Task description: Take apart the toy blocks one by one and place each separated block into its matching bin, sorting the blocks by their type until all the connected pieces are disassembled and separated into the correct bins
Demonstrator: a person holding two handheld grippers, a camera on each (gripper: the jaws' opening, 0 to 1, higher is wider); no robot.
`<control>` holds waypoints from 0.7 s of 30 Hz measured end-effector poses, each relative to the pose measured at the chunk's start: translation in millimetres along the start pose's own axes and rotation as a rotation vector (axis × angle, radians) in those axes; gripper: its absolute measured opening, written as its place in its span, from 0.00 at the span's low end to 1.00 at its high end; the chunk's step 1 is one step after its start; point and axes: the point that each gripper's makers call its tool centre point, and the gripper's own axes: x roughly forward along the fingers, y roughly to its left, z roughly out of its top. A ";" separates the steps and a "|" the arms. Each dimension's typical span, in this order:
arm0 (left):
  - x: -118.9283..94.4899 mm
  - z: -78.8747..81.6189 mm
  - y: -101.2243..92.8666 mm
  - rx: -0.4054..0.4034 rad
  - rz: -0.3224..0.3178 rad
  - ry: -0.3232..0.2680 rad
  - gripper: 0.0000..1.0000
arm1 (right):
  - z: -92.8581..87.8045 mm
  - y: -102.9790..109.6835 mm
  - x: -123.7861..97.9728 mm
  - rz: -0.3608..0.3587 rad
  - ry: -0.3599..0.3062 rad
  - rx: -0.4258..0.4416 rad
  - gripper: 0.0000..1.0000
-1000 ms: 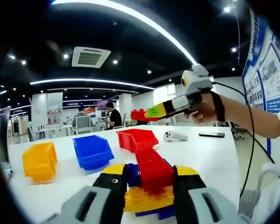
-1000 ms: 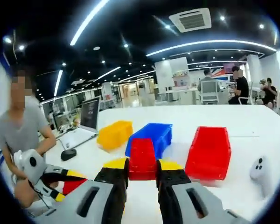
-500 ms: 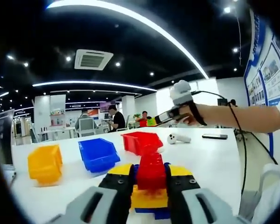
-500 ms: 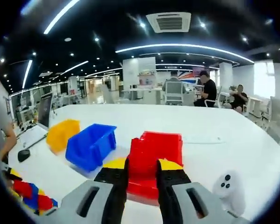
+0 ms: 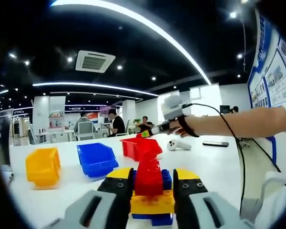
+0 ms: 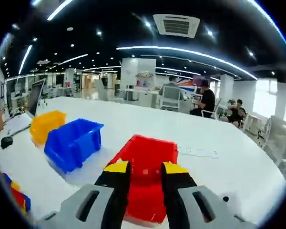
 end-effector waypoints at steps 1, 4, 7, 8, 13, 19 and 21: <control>-0.2 0.0 -0.4 0.001 0.000 0.000 0.35 | -0.2 1.0 0.9 0.011 -0.001 0.015 0.79; 0.1 -0.9 4.3 0.006 0.003 0.004 0.35 | 2.1 5.8 -4.8 0.037 -0.024 0.081 0.70; -0.2 -2.1 6.1 0.005 0.006 0.007 0.35 | 4.1 13.5 -13.9 0.068 -0.045 0.073 0.69; 0.0 -2.4 6.6 0.004 0.008 0.008 0.35 | 6.1 17.0 -17.7 0.083 -0.058 0.076 0.69; 0.4 -2.0 5.5 0.002 0.008 0.005 0.35 | 15.7 40.6 -44.3 0.176 -0.128 0.071 0.69; -0.3 -1.9 5.6 0.007 0.015 0.013 0.35 | 24.4 82.1 -92.3 0.319 -0.216 0.059 0.71; -0.8 -1.1 6.4 0.009 0.017 0.014 0.35 | 20.9 100.8 -113.3 0.370 -0.233 0.037 0.73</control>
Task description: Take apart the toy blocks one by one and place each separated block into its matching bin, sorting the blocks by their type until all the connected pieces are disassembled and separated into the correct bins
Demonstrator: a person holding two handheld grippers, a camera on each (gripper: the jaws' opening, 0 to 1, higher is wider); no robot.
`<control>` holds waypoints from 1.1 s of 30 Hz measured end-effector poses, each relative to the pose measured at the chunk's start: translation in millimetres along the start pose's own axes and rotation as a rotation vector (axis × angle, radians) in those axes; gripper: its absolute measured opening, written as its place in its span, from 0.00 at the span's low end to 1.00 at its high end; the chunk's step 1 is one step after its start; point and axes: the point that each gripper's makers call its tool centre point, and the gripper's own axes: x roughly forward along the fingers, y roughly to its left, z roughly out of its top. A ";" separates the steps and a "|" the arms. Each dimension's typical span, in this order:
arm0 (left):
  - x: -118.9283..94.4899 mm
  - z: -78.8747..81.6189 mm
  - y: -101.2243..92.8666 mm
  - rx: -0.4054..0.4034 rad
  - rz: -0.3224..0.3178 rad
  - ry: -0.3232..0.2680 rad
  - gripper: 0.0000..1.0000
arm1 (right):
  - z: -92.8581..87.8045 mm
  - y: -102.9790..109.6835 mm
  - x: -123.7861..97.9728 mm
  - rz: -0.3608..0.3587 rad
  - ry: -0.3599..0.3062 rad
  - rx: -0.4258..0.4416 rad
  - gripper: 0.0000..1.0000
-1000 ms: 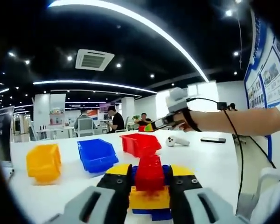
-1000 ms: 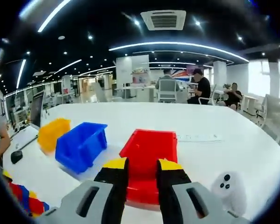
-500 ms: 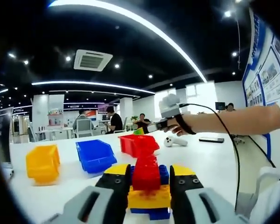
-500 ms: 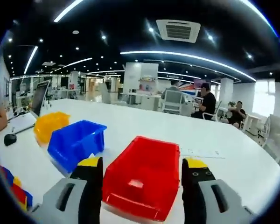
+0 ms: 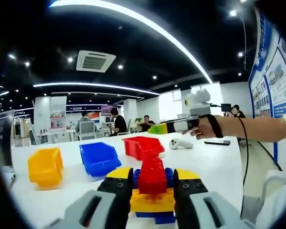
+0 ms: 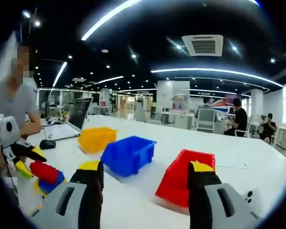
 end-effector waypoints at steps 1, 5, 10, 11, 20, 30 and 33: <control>-0.2 0.7 0.4 0.000 0.002 -0.001 0.35 | -1.1 9.2 -5.3 0.015 -0.001 -0.003 0.73; -0.8 4.9 -3.3 -0.017 -0.002 -0.010 0.36 | -0.5 42.6 -24.0 0.075 -0.032 -0.009 0.73; -2.8 8.5 3.3 -0.044 0.003 -0.016 0.37 | -3.4 73.1 -40.7 0.131 -0.056 -0.003 0.74; -3.1 9.2 4.4 -0.046 0.004 -0.015 0.37 | -6.1 78.5 -43.4 0.142 -0.056 0.000 0.74; 0.2 8.2 3.2 -0.047 -0.004 0.000 0.34 | -42.9 125.5 -47.7 0.227 0.001 -0.034 0.75; 2.8 0.8 -5.0 -0.029 -0.004 0.038 0.26 | -52.3 156.0 -17.7 0.280 0.026 -0.076 0.73; 2.8 0.4 -6.7 -0.028 -0.005 0.045 0.26 | -52.3 164.5 -11.9 0.297 0.030 -0.093 0.71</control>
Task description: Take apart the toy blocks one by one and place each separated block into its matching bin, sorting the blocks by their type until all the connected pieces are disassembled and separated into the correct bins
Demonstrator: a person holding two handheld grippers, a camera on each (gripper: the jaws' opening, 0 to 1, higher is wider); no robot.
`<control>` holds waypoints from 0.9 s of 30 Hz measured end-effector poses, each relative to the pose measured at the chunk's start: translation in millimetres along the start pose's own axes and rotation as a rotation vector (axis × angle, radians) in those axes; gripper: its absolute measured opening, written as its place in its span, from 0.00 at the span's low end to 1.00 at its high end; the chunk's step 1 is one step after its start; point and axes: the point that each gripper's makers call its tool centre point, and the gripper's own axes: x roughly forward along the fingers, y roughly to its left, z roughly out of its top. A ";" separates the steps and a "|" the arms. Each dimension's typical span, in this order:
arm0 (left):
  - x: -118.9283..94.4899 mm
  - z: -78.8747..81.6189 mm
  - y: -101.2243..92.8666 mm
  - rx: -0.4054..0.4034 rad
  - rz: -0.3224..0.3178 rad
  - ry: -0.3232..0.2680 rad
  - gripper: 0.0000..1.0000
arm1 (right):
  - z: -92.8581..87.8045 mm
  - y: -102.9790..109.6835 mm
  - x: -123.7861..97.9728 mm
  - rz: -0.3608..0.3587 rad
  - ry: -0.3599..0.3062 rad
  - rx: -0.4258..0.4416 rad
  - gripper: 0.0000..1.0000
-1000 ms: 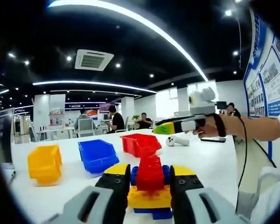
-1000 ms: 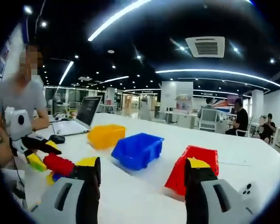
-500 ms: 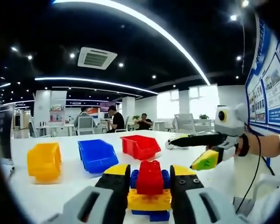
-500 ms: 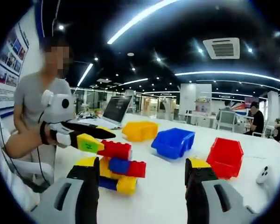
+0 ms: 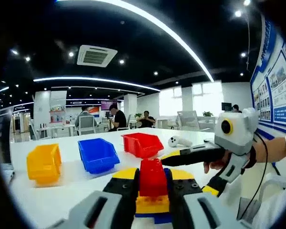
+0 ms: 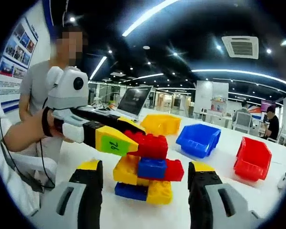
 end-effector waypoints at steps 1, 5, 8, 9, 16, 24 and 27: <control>-0.5 -0.2 -0.2 0.001 0.000 0.001 0.26 | 0.8 1.3 2.1 0.003 0.000 -0.007 0.70; -1.2 -0.3 -5.4 -0.010 0.000 0.002 0.26 | 4.3 5.7 6.6 0.001 0.000 -0.041 0.62; -0.2 -0.3 -8.7 -0.019 0.000 0.006 0.26 | 3.9 4.3 11.2 -0.003 0.008 -0.067 0.54; 0.3 -0.2 -10.8 -0.020 0.001 0.008 0.26 | 3.4 4.0 11.9 -0.005 0.010 -0.071 0.53; 3.2 -9.1 -2.5 0.037 0.013 0.052 0.27 | 0.0 2.9 12.2 -0.023 0.012 -0.096 0.52; 5.4 -9.3 6.5 -0.105 0.003 0.093 0.25 | 1.2 6.4 7.9 -0.025 0.014 -0.091 0.52; 5.8 -4.1 5.4 -0.430 -0.005 0.069 0.25 | 1.9 6.0 5.8 -0.030 0.009 -0.083 0.51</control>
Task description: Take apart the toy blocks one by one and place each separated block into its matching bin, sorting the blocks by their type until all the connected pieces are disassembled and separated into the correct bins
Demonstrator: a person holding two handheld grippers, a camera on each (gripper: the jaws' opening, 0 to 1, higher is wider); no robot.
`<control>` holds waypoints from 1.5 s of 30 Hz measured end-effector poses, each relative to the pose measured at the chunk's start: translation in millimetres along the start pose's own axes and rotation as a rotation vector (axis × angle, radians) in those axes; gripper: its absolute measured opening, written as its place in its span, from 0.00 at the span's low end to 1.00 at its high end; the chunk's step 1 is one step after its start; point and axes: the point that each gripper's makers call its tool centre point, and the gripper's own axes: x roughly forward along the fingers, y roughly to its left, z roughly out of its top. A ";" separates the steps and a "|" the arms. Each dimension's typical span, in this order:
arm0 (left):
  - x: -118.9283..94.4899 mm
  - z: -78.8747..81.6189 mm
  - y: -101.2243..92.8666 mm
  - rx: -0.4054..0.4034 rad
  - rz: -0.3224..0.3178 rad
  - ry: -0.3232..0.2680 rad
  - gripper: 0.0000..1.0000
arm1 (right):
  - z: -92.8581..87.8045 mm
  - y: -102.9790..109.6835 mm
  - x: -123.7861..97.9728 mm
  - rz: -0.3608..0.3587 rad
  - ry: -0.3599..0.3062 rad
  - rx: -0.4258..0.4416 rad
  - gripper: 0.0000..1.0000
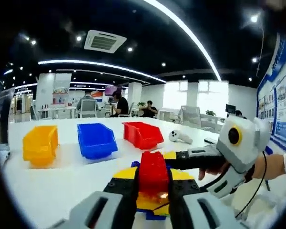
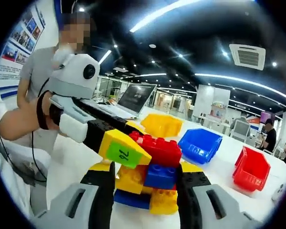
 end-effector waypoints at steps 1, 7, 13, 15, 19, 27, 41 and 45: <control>0.3 -1.6 1.0 -0.030 -0.026 0.001 0.25 | -0.6 1.3 -0.7 0.002 0.002 -0.006 0.51; -3.3 0.2 -18.5 0.115 -0.019 -0.073 0.25 | 0.4 3.6 -1.3 -0.001 0.002 -0.002 0.51; 10.7 45.3 -27.0 0.186 -0.037 -0.108 0.25 | 0.8 8.5 -4.0 -0.003 0.002 0.005 0.51; 21.2 59.1 -31.6 0.209 -0.051 -0.104 0.25 | 0.2 7.3 -3.0 -0.005 -0.002 0.011 0.51; 55.8 84.6 -27.4 0.214 -0.081 -0.078 0.25 | -0.3 9.4 -3.7 -0.006 0.004 0.025 0.51; 139.3 117.6 -17.0 0.285 -0.094 -0.024 0.25 | -3.6 5.0 0.5 0.006 0.023 0.031 0.51; 254.5 93.2 -27.3 0.450 -0.043 0.108 0.25 | -2.2 6.2 5.2 0.019 0.012 0.030 0.51; 266.2 84.8 -26.6 0.463 -0.032 0.123 0.25 | -1.8 11.6 1.0 0.029 0.014 0.026 0.51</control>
